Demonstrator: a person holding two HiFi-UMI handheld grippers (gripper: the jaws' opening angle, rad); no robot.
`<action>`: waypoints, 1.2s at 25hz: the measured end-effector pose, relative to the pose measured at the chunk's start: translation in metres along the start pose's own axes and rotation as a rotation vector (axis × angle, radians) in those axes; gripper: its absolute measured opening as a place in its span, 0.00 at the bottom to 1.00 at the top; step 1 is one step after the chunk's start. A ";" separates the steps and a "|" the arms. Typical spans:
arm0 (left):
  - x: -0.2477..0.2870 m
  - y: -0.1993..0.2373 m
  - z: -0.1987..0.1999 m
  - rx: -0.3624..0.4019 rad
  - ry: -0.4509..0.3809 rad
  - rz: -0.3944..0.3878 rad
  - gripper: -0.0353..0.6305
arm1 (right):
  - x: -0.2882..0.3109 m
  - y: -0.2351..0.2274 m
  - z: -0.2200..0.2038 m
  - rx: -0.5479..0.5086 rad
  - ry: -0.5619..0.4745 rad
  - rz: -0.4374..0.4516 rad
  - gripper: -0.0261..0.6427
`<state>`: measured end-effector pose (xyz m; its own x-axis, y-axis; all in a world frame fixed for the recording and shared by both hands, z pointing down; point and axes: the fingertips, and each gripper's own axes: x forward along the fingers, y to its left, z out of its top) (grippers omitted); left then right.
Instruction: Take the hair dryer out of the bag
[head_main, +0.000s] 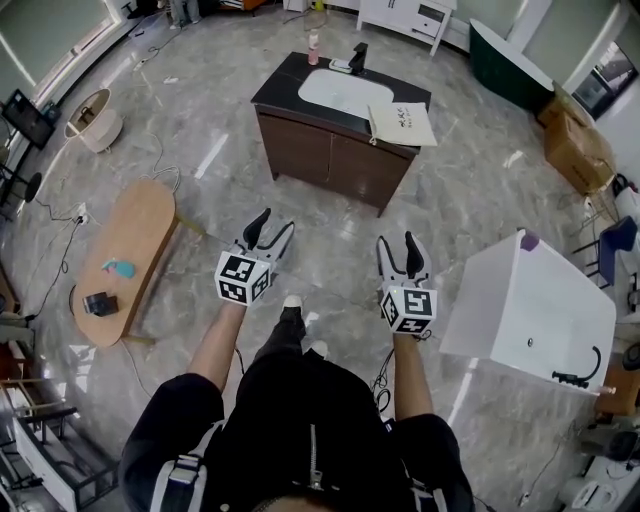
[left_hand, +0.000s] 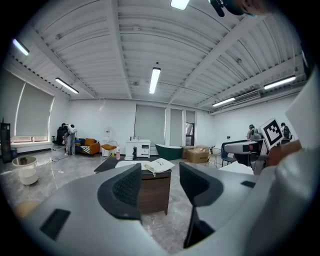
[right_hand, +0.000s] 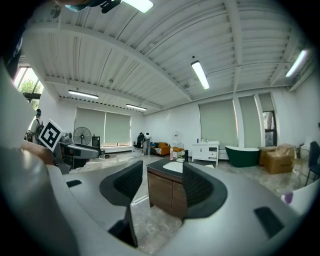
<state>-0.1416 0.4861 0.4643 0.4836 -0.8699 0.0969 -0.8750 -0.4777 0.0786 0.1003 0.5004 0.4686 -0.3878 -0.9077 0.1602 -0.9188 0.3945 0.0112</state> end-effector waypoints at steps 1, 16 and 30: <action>0.003 0.002 0.000 -0.004 -0.004 0.000 0.42 | 0.003 0.000 0.000 -0.002 0.002 0.002 0.41; 0.113 0.073 0.013 0.025 0.005 -0.064 0.42 | 0.119 -0.029 0.018 -0.001 0.003 -0.044 0.41; 0.209 0.155 0.029 0.024 0.016 -0.157 0.42 | 0.231 -0.033 0.043 -0.005 0.008 -0.084 0.42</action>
<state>-0.1766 0.2263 0.4681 0.6144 -0.7825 0.1010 -0.7890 -0.6103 0.0704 0.0380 0.2719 0.4629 -0.3089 -0.9365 0.1662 -0.9477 0.3178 0.0296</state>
